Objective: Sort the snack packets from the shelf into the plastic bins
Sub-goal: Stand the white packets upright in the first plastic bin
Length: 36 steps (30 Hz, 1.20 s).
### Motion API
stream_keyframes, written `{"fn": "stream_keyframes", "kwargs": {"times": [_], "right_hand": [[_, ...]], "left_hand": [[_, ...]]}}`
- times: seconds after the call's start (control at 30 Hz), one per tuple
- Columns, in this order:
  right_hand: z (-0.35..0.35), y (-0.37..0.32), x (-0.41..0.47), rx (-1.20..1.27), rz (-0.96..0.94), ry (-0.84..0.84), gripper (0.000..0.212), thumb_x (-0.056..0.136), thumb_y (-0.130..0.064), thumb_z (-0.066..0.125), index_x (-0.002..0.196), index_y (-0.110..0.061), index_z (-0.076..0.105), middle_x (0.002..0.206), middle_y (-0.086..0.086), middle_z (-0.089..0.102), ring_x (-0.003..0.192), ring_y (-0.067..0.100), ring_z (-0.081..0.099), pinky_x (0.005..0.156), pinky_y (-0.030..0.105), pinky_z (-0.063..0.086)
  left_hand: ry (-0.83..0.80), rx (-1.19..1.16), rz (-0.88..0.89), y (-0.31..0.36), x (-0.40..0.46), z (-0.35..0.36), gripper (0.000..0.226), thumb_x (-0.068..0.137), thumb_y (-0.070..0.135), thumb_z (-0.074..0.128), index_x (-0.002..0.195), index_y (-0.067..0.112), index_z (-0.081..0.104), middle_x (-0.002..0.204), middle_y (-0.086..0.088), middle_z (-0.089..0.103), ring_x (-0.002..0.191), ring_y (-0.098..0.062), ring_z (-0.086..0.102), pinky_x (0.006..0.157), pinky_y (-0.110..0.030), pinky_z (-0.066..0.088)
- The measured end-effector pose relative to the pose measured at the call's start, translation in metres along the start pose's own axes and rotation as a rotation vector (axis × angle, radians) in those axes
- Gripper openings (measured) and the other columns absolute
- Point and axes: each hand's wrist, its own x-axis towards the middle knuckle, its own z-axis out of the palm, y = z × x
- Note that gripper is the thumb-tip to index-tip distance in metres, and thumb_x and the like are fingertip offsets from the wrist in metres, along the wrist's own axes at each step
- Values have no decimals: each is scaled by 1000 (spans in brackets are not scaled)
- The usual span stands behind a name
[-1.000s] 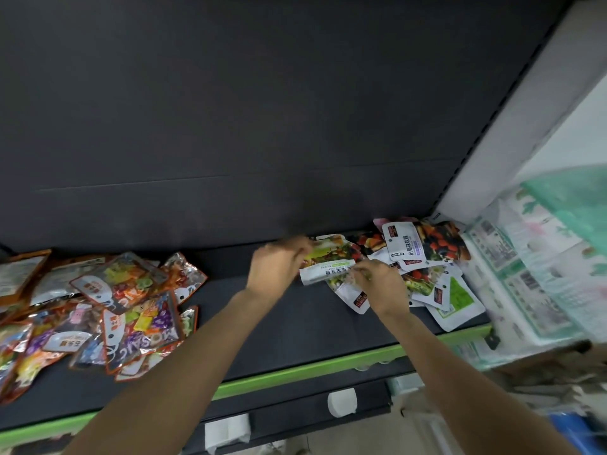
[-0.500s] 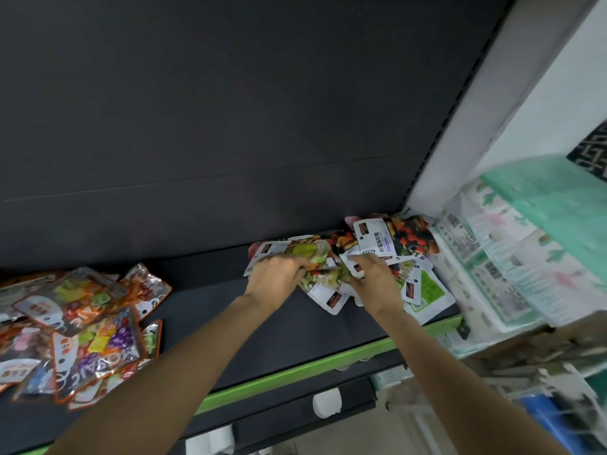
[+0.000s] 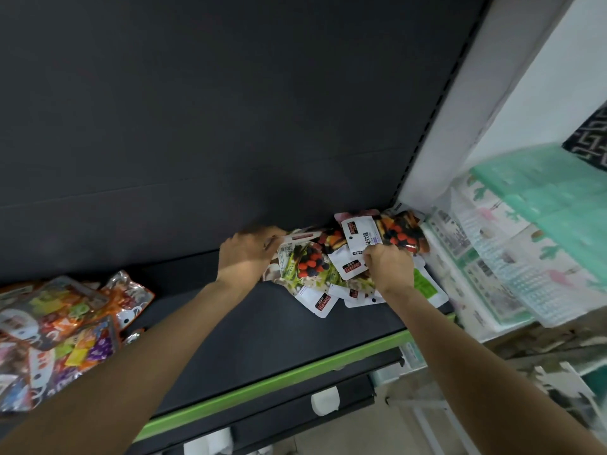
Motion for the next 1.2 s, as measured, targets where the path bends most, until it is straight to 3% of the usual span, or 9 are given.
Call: {"fn": "stream_keyframes", "kwargs": {"times": [0.13, 0.2, 0.37, 0.47, 0.6, 0.73, 0.9, 1.07, 1.2], "right_hand": [[-10, -2, 1, 23, -52, 196, 32, 46, 10, 78, 48, -15, 58, 43, 1, 53, 38, 21, 52, 52, 25, 44], [-20, 0, 2, 77, -62, 322, 32, 41, 8, 82, 50, -14, 61, 43, 1, 54, 37, 22, 51, 49, 26, 45], [-37, -7, 5, 151, -92, 499, 33, 50, 6, 84, 76, -8, 69, 57, 6, 61, 49, 27, 59, 51, 30, 50], [-38, -13, 4, 32, -149, 440, 55, 48, 10, 83, 99, -3, 70, 72, 12, 64, 65, 31, 64, 62, 37, 54], [-41, -12, 2, -20, -176, 240, 49, 69, 11, 67, 114, -6, 63, 113, 15, 57, 104, 32, 55, 87, 45, 46], [-39, -9, 5, -50, -205, 347, 63, 23, 15, 81, 81, -5, 68, 81, 13, 62, 66, 28, 64, 57, 39, 54], [-55, -11, 8, 110, -283, 408, 48, 30, 19, 77, 69, -5, 60, 43, 1, 47, 32, 21, 46, 41, 23, 43], [-52, -31, 10, 331, -272, 387, 33, 55, 13, 81, 80, 0, 65, 46, 7, 54, 35, 24, 53, 35, 21, 40], [-41, -34, 5, 271, -196, 353, 38, 46, 14, 79, 79, -1, 69, 52, 8, 58, 37, 23, 54, 36, 22, 40]], "left_hand": [[52, -12, -12, -1, 2, -13, 15, 90, 31, 60, 99, 26, 71, 88, 1, 71, 80, -23, 66, 65, -30, 45], [78, -33, -24, -1, 1, -22, 14, 90, 31, 60, 97, 26, 71, 84, 1, 72, 77, -23, 66, 63, -29, 44], [77, -43, -89, 2, -3, -44, 14, 90, 32, 58, 97, 29, 70, 85, 0, 72, 81, -24, 65, 69, -31, 46], [34, -18, -82, 6, 0, -46, 14, 91, 34, 57, 97, 30, 69, 86, 1, 72, 82, -24, 65, 69, -31, 46], [33, -14, -117, 9, 2, -43, 16, 92, 35, 55, 99, 29, 68, 89, -2, 72, 85, -27, 65, 71, -32, 47], [20, -33, -148, 12, 2, -45, 16, 92, 34, 55, 98, 29, 68, 88, 0, 72, 83, -23, 65, 66, -27, 41], [16, -49, -136, 13, 2, -50, 14, 92, 33, 55, 96, 29, 68, 87, 2, 72, 82, -21, 64, 65, -25, 36], [-3, -48, -122, 15, 4, -46, 14, 92, 33, 55, 96, 28, 67, 86, 3, 71, 81, -21, 64, 64, -26, 37], [-42, -63, -91, 17, 8, -40, 13, 92, 33, 55, 96, 29, 66, 89, 2, 71, 84, -21, 64, 71, -31, 47]]}}
